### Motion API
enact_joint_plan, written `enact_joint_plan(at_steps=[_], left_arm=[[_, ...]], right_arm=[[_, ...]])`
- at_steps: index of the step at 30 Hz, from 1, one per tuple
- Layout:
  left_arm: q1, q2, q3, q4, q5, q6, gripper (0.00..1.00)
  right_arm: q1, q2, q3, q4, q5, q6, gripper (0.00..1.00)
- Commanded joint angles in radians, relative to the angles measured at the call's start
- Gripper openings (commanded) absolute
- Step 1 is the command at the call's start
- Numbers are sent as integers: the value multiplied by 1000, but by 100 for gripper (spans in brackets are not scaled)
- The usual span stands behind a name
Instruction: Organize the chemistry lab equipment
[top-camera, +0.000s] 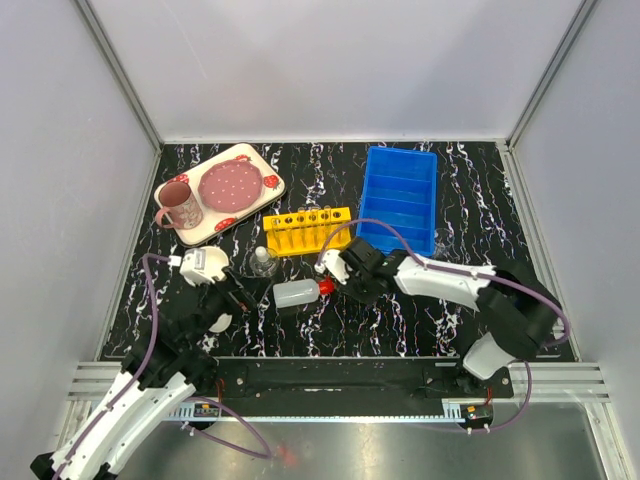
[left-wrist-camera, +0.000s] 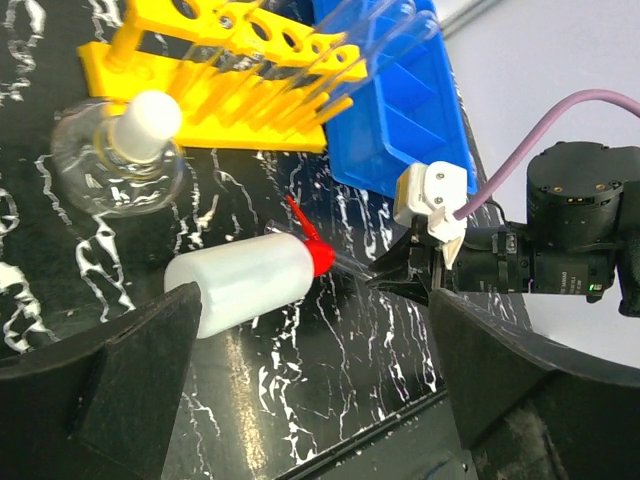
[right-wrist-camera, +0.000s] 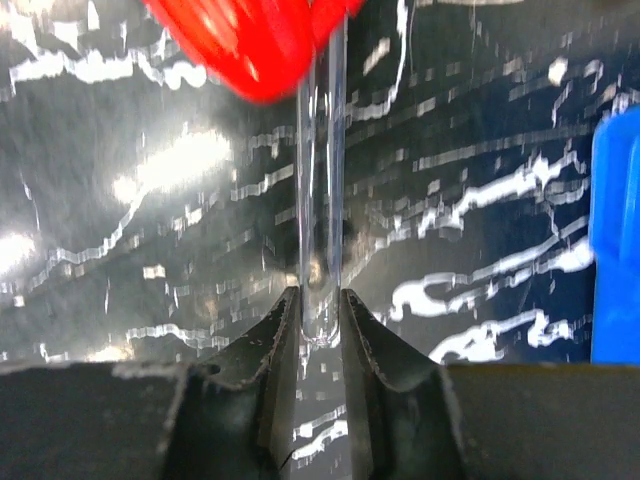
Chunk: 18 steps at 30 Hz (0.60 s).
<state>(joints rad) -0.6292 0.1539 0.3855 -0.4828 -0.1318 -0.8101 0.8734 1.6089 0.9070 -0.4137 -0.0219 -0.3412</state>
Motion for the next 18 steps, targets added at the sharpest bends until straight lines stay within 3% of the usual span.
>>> enact_joint_plan(at_steps=[1, 6, 12, 15, 16, 18], left_arm=[[3, 59, -30, 180, 155, 41, 98], [3, 226, -36, 332, 320, 81, 93], [-12, 458, 25, 417, 469, 213, 93], [-47, 563, 70, 458, 506, 295, 94], [-62, 588, 78, 479, 521, 331, 99], [-130, 665, 137, 478, 480, 385, 99]], right_arm=[[1, -139, -51, -103, 51, -58, 26], [-31, -268, -102, -192, 66, -120, 26], [-97, -362, -125, -276, 65, -220, 25], [-116, -391, -122, -319, 25, -249, 25], [-117, -397, -122, -341, 25, -255, 25], [-123, -414, -120, -362, -19, -274, 25]])
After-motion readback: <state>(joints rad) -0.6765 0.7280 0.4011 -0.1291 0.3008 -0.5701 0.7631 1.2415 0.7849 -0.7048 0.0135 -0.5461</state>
